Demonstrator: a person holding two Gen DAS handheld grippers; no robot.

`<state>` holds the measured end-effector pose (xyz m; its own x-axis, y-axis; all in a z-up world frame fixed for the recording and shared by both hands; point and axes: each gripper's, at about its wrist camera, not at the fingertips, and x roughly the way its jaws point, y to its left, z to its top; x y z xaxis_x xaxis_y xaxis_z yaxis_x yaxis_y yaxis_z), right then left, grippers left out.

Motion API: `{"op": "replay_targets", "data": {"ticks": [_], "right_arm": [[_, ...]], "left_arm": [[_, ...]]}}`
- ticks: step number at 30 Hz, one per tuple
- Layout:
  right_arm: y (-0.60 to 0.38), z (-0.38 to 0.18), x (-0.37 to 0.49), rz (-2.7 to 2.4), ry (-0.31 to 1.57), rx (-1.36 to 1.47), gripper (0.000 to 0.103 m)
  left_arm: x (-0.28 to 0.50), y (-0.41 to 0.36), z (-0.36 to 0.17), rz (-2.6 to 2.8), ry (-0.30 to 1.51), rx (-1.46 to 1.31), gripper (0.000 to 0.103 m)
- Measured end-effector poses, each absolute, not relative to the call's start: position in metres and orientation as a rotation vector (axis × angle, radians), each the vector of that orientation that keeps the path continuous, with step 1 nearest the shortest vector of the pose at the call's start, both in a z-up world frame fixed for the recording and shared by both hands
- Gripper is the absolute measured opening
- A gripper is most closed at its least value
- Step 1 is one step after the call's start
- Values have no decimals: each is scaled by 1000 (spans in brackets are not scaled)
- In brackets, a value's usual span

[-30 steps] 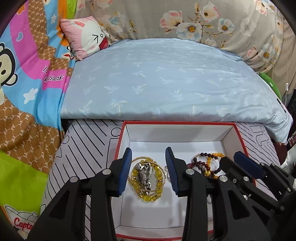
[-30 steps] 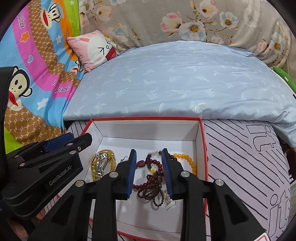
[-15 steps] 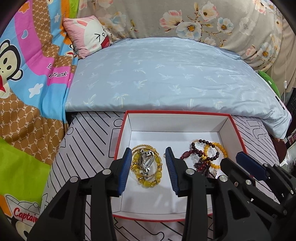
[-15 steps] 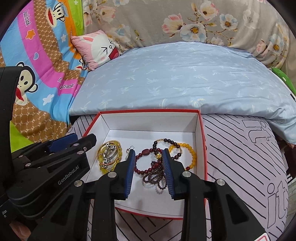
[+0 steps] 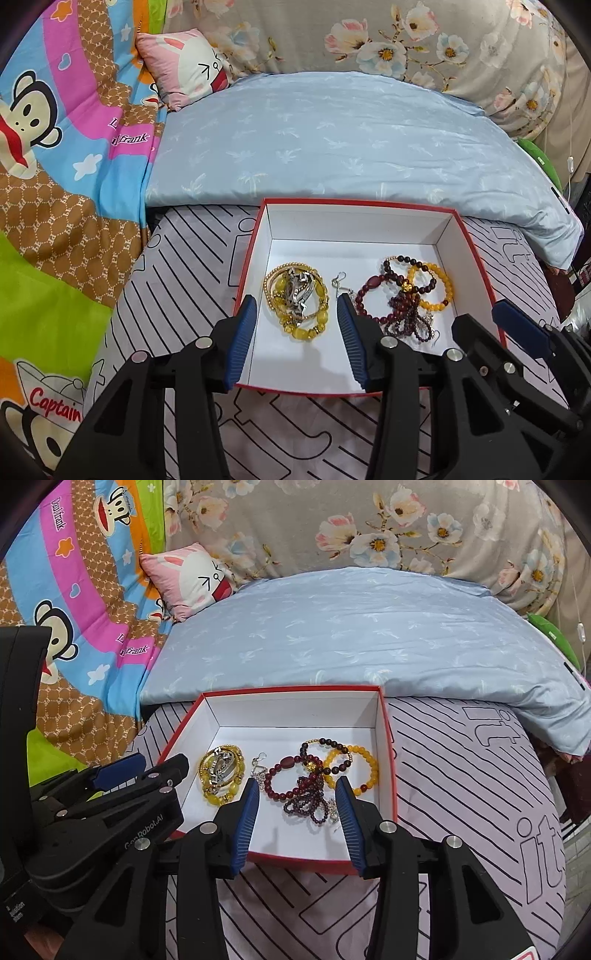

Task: Organize jewelry

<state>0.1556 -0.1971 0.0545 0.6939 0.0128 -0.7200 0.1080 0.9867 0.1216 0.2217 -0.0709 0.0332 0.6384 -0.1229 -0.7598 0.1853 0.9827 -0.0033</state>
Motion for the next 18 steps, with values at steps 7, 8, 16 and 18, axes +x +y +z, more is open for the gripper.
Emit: {"op": "replay_targets", "data": {"ticks": [7,8,16,18], "right_arm": [[-196,60,137,-128,805,117,60],[-196,61,134,-141,803,116,63],[-196,59,113,-185,810,128,74],[-195,59,109,-191,810,123,74]], "left_arm": [[202,-67,34,-132,852,89,56],[199,-66,35,-122,848,90,62],[180,-56,33,-79,852,109,80],[175,-54,31,-80,856,109,81]]}}
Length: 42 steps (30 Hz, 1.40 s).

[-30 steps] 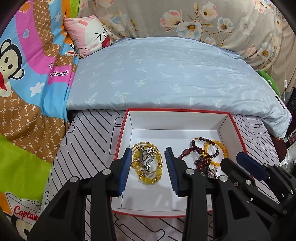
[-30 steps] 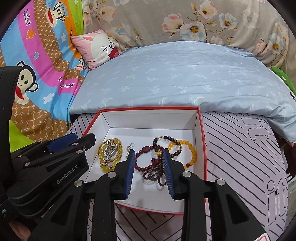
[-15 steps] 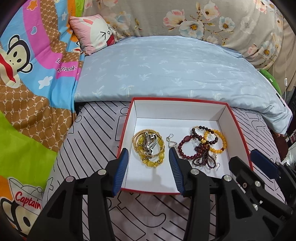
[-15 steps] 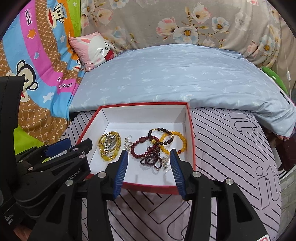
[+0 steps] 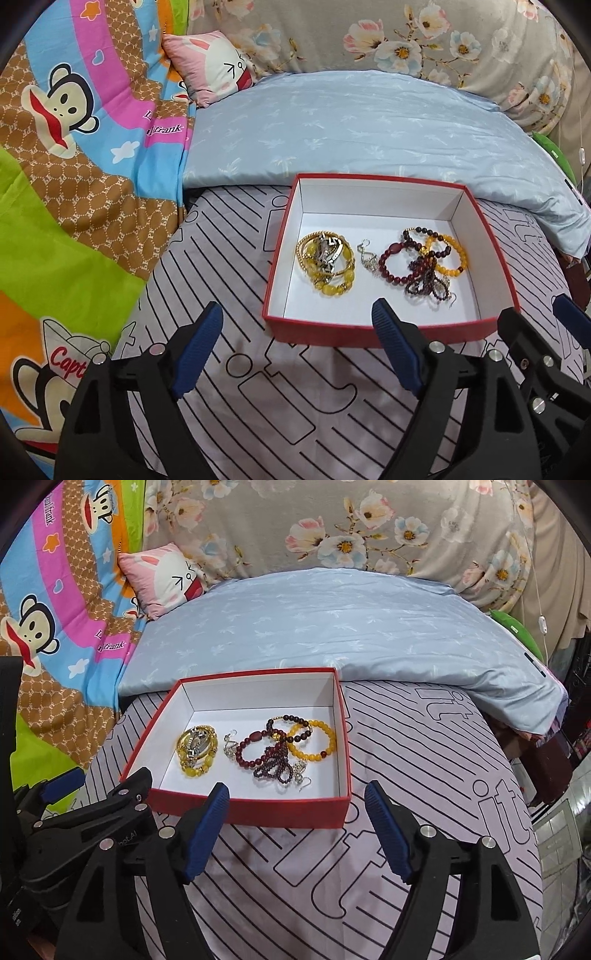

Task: Organize jewelry

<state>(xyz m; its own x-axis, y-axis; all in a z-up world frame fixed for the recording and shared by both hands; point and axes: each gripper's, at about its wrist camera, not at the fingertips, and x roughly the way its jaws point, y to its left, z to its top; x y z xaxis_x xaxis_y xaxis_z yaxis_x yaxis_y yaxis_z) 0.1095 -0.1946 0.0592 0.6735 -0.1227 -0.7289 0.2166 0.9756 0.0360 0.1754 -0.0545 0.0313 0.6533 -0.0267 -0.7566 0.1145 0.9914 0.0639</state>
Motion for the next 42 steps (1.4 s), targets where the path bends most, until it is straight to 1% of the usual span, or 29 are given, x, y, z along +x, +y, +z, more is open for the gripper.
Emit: {"op": "replay_targets", "data": {"ticks": [13,42], "right_arm": [[-189,58,98,-182,818,139,76],[-190,57,97,-185,824,139,76]], "left_arm": [[161,-43,24,-83,889,71,82],[159,-42,25,-67,883,85,82]]}}
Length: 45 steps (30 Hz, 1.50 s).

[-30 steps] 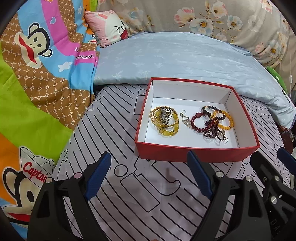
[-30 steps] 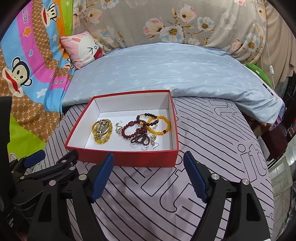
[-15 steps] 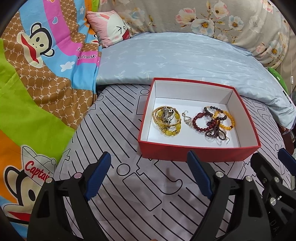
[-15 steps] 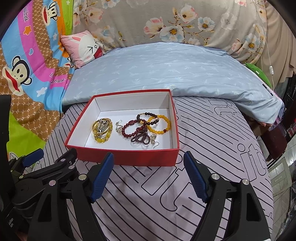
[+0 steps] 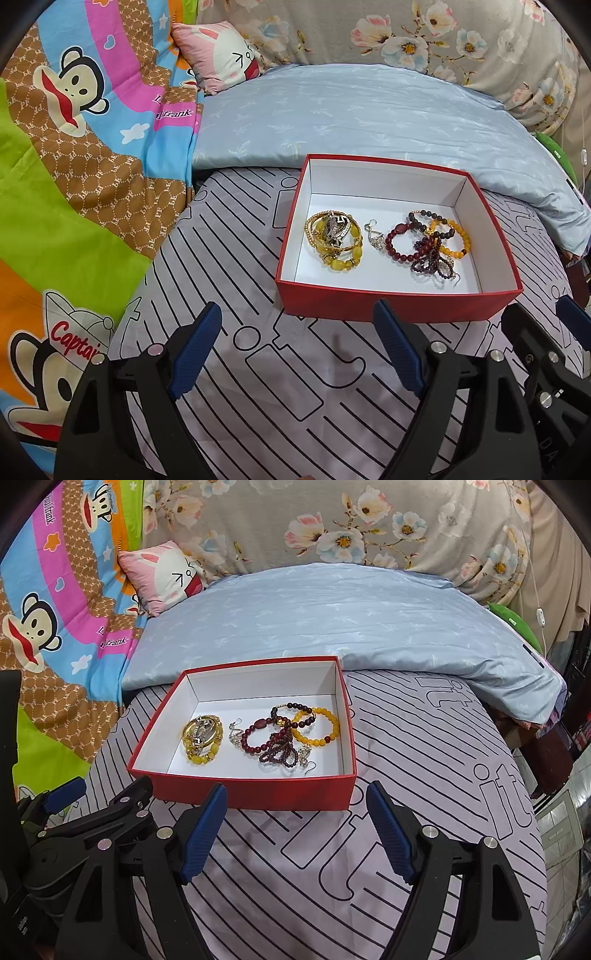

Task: Organize jewelry

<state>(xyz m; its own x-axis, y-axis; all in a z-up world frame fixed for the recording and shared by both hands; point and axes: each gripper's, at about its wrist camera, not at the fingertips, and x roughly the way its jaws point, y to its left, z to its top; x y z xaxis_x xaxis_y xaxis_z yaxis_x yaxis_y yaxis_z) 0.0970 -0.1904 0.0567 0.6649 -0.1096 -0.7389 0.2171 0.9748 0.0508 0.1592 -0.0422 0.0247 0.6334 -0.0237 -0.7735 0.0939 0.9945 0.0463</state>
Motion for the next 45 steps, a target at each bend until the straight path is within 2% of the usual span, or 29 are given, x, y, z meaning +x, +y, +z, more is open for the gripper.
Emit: {"op": "replay_targets", "data": {"ticks": [45], "right_arm": [[-188,50,94,-195,837,132,76]], "left_arm": [[161,-44,17,-64,906,112,82]]}}
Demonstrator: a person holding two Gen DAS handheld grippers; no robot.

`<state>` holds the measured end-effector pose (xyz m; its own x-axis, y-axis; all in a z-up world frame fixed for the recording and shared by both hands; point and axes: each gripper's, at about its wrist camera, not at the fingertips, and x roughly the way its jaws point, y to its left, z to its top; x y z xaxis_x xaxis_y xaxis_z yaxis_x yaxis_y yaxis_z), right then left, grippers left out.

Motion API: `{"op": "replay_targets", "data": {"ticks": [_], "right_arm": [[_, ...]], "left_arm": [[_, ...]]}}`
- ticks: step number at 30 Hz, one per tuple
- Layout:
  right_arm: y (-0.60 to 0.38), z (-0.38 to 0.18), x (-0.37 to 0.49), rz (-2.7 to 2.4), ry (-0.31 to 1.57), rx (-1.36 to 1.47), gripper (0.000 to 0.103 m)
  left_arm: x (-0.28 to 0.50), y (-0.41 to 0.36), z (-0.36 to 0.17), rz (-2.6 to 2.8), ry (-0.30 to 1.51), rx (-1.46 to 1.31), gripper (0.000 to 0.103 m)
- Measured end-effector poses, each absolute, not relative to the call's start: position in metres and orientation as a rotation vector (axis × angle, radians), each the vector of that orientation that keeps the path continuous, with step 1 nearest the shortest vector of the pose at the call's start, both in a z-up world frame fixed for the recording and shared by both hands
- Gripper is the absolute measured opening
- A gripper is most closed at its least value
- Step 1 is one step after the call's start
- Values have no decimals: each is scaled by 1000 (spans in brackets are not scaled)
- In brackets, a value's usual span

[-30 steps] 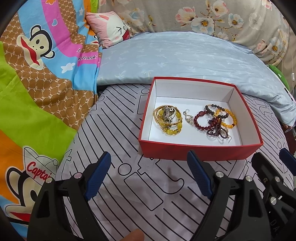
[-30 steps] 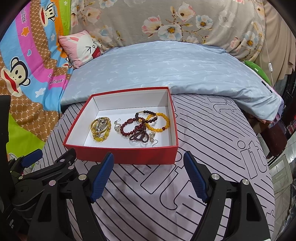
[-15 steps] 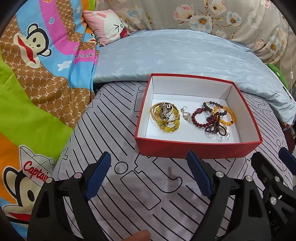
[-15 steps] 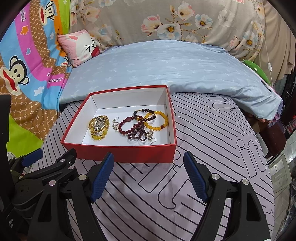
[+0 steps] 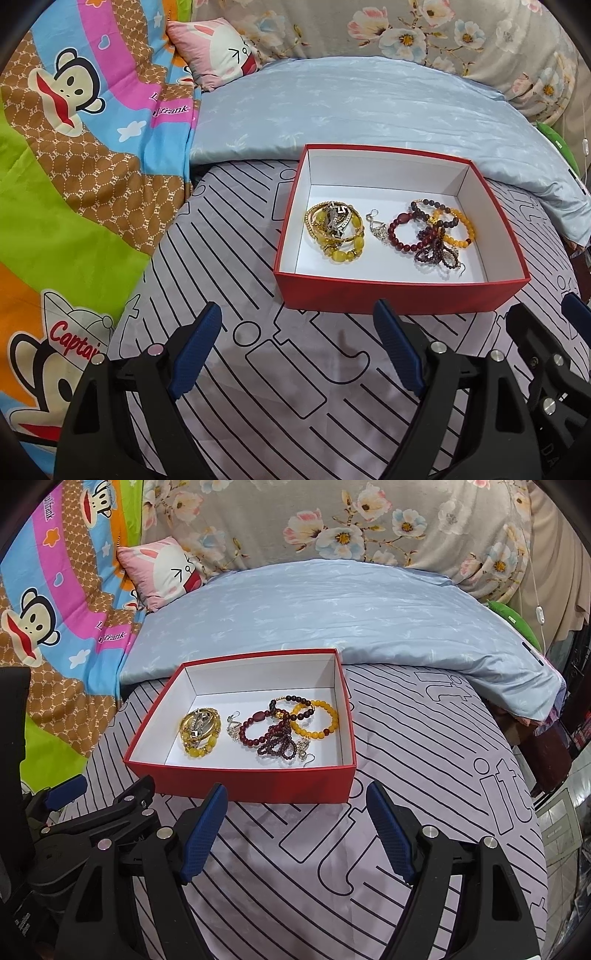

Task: Organize jewelry

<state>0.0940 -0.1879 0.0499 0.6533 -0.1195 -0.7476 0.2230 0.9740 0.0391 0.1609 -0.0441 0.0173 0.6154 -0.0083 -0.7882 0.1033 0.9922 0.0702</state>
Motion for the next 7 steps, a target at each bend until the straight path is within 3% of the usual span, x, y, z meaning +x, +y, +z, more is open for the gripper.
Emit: {"op": "replay_targets", "data": {"ticks": [7], "right_arm": [[-187,50,94,-206,840,131,77]], "left_arm": [[161,-44,16,-65,912,111,82]]}}
